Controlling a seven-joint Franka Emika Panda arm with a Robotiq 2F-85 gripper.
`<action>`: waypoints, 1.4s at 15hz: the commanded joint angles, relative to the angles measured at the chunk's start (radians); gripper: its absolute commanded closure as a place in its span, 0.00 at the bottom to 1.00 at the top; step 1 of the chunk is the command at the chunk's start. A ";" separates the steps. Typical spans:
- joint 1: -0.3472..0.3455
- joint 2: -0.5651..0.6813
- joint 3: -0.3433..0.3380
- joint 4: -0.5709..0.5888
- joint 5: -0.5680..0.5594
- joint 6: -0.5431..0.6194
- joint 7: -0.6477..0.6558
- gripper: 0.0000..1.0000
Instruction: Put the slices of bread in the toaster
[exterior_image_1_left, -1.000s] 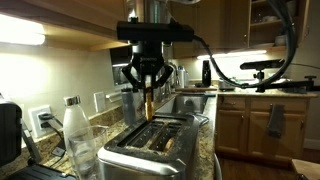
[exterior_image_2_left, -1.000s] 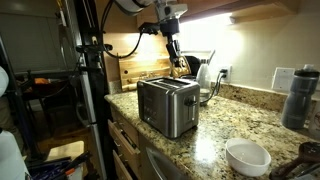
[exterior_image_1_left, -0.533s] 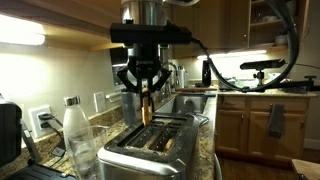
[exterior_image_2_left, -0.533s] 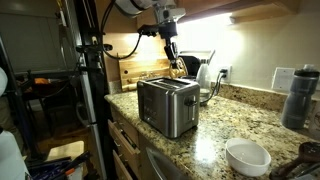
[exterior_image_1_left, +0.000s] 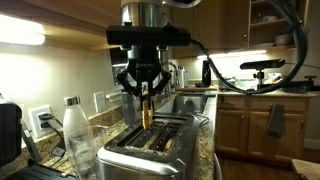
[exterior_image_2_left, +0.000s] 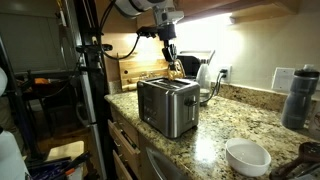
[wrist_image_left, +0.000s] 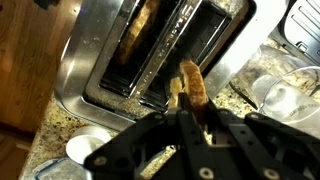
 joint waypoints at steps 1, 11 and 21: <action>0.007 0.004 -0.017 -0.010 0.029 -0.005 0.039 0.90; 0.004 0.059 -0.055 0.004 0.065 0.001 0.015 0.90; 0.006 0.056 -0.063 0.005 0.130 0.001 -0.044 0.90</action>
